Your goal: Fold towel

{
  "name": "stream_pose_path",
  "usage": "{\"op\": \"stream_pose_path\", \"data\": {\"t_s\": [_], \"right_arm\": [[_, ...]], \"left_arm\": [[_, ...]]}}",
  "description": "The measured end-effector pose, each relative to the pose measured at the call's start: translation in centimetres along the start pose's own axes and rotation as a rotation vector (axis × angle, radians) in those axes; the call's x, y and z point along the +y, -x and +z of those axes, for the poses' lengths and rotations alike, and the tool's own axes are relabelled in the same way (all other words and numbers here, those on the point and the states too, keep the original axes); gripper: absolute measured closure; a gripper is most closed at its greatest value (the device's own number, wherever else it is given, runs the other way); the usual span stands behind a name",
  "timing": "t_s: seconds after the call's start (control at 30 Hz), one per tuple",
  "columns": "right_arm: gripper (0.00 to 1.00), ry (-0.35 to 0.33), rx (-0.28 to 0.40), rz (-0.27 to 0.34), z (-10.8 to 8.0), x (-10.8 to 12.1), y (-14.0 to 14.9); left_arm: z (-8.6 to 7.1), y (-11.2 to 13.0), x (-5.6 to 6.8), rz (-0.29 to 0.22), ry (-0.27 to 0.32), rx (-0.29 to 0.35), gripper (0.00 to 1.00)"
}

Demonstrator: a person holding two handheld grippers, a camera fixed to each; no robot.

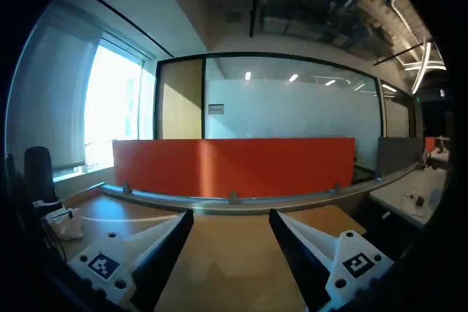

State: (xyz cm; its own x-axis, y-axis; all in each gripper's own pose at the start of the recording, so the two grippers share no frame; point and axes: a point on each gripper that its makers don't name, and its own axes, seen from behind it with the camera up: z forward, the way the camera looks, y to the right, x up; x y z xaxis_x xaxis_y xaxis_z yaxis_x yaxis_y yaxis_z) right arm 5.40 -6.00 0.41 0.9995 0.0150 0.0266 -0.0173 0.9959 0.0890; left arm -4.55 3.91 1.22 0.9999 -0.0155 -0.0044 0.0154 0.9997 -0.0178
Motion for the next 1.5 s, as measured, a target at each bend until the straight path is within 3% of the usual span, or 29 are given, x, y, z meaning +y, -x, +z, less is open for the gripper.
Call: {"op": "stream_pose_path", "data": {"t_s": [0.5,0.9,1.5], "right_arm": [[0.00,0.018,0.009,0.001,0.0,0.0,2.3],[0.00,-0.012,-0.011,-0.023,1.0,-2.0,4.6],[0.00,-0.019,-0.022,-0.027,1.6,-2.5,5.7]], "left_arm": [[-0.2,4.7,-1.6,0.021,-0.005,0.027,0.06],[-0.3,6.8,-2.9,-0.009,-0.018,0.054,0.06],[-0.1,8.1,-2.7,0.001,-0.009,0.058,0.07]]}}
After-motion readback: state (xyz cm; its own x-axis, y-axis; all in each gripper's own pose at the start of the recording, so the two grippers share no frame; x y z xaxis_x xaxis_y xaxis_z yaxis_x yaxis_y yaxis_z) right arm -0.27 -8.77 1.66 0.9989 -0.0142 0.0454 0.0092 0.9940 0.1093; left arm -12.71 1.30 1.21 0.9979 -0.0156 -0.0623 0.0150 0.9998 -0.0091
